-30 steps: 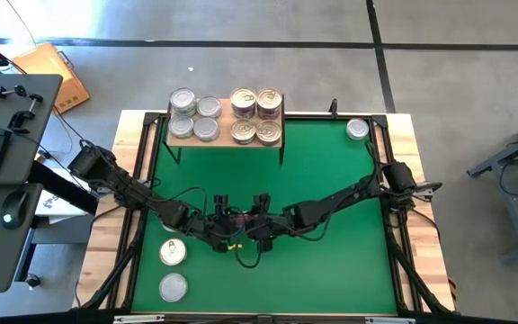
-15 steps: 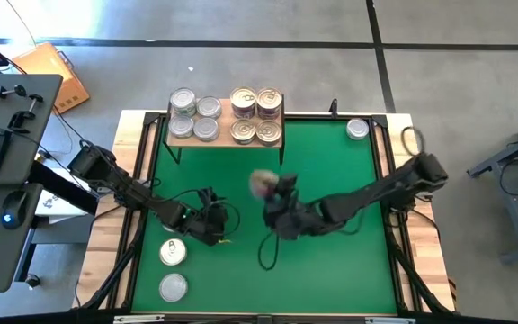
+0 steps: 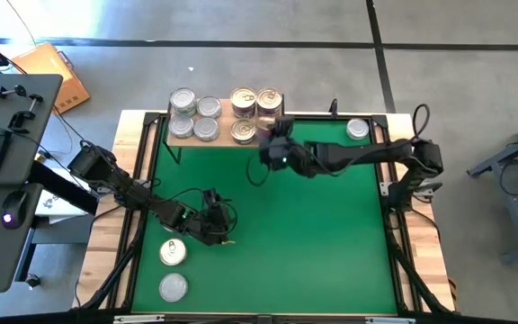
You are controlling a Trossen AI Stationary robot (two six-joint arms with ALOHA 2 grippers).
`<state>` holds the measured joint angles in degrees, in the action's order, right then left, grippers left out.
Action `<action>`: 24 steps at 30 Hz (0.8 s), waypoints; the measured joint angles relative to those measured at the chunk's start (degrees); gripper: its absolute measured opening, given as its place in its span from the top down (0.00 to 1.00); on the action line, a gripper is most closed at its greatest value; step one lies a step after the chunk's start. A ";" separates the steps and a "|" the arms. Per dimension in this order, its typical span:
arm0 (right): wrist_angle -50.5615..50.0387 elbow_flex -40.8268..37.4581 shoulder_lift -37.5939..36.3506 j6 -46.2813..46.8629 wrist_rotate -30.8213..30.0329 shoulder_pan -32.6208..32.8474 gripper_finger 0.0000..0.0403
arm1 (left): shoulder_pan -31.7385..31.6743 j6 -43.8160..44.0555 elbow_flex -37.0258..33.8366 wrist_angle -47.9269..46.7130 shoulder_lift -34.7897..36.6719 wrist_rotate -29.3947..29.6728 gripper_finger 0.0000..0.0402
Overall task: Stack canned seafood by type on shelf
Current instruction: Stack the blue-pink tuna can on the other blue-pink tuna can on the shelf
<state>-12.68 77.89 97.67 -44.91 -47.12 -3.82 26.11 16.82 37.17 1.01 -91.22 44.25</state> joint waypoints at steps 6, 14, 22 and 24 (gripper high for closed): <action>-0.47 0.02 -0.11 0.10 4.17 -2.33 0.56 | 0.07 0.00 0.00 0.22 0.00 -0.08 0.27; -3.52 0.10 -0.22 4.43 3.95 -2.94 0.44 | 0.17 -0.42 0.00 0.22 -0.02 -0.18 0.26; -4.52 0.10 -0.21 7.88 10.15 -3.12 0.29 | 0.17 -0.44 0.00 0.22 -0.02 -0.39 0.26; -4.57 0.10 -0.35 8.26 10.52 -3.14 0.28 | 0.17 -0.45 0.00 0.20 -0.02 -0.40 0.26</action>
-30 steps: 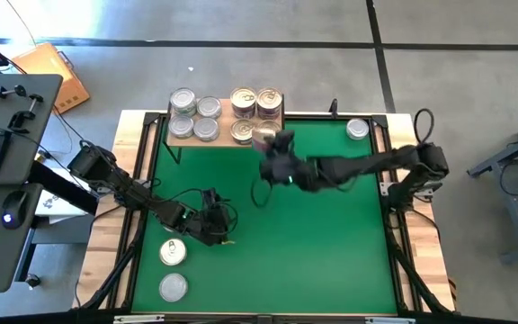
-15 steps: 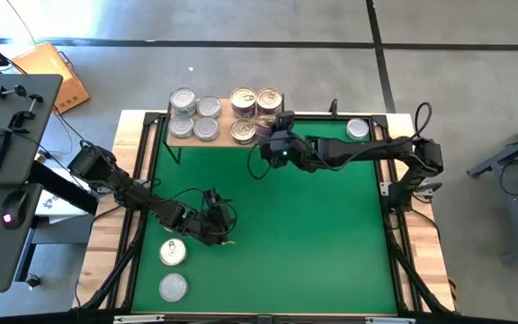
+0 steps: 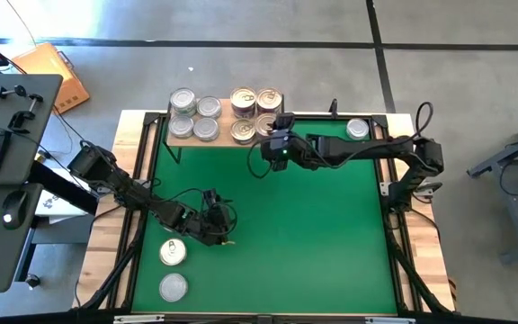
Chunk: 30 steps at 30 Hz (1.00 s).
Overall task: Stack canned seafood by type on shelf
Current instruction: Stack the blue-pink tuna can on the other blue-pink tuna can on the shelf, then stack the green tuna can on the other green tuna can on the shelf
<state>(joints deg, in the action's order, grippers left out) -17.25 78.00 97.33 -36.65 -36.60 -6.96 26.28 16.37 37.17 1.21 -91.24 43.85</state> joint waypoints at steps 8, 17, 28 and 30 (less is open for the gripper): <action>-1.34 -0.02 -2.78 1.27 -0.01 0.01 0.21 | 0.00 0.01 0.04 0.04 -0.04 -1.33 0.26; -7.92 -0.02 -11.41 9.57 2.02 5.79 0.21 | 0.00 0.42 0.04 0.02 -0.04 -1.30 0.26; -50.23 -0.06 -19.68 45.38 2.11 -2.77 0.53 | 0.00 0.43 0.04 0.57 -0.04 -1.28 0.26; -54.65 -0.15 -19.55 50.74 1.24 -7.51 0.63 | 0.00 -0.39 0.04 1.47 -0.04 -1.28 0.26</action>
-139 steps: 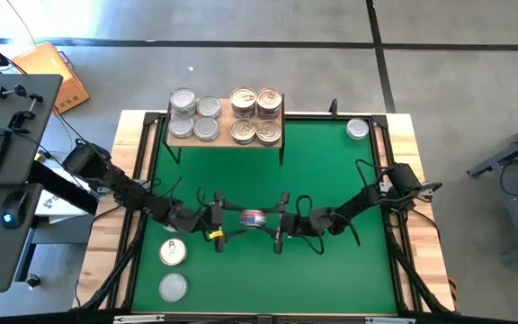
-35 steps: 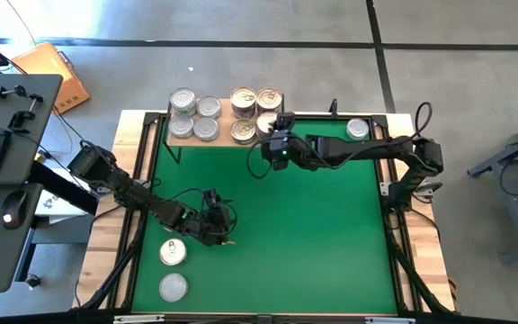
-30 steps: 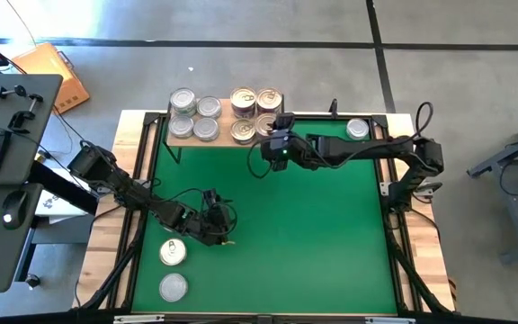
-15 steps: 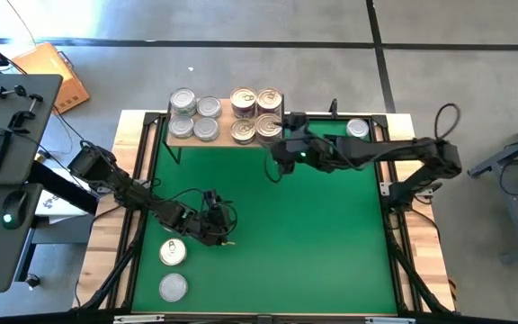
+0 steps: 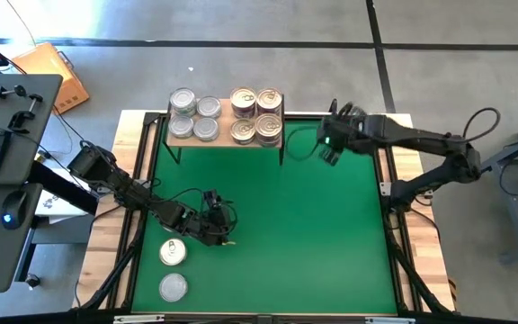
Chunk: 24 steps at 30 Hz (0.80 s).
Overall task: Stack canned seafood by type on shelf
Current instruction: Stack the green tuna can on the other green tuna can on the shelf
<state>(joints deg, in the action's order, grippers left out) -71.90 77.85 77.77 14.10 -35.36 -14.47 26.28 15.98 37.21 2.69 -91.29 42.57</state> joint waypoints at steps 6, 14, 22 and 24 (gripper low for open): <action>7.29 -8.57 0.25 0.28 2.58 -15.14 0.93 | 0.00 -1.58 0.00 1.98 0.00 0.04 0.26; 30.62 -22.55 0.29 -0.50 10.52 -33.58 0.96 | 0.00 -1.56 0.00 1.94 0.00 0.02 0.26; 42.10 -29.16 0.36 -0.65 11.85 -41.44 1.00 | 0.00 -1.60 0.00 1.90 0.00 0.04 0.26; 43.11 -29.30 0.65 -0.93 11.70 -41.30 1.00 | 0.00 -1.70 0.00 1.90 0.00 0.04 0.26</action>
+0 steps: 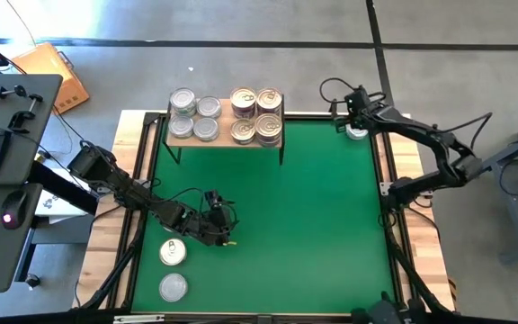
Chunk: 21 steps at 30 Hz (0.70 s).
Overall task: Stack canned seafood by type on shelf
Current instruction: Stack the green tuna can on the other green tuna can on the shelf
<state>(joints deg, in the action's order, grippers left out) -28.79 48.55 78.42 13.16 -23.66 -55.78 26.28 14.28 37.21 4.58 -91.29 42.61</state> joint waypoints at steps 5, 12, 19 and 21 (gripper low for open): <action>-0.15 -0.10 2.64 -0.23 -0.40 -0.10 1.00 | -0.07 0.01 0.00 0.04 0.00 0.00 0.26; 0.76 -0.10 9.47 -1.87 -1.70 -0.15 1.00 | -0.07 0.03 0.00 0.02 0.00 0.00 0.26; 1.87 1.88 13.88 -3.14 -3.11 -0.12 1.00 | -0.07 0.05 0.00 0.02 0.00 0.00 0.26; 1.75 2.21 14.71 -3.18 -2.93 -0.12 1.00 | -0.07 0.07 0.00 0.02 0.00 0.00 0.26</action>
<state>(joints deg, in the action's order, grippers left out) -27.05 50.76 93.13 9.98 -26.59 -55.90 26.22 14.35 37.21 4.60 -91.29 42.61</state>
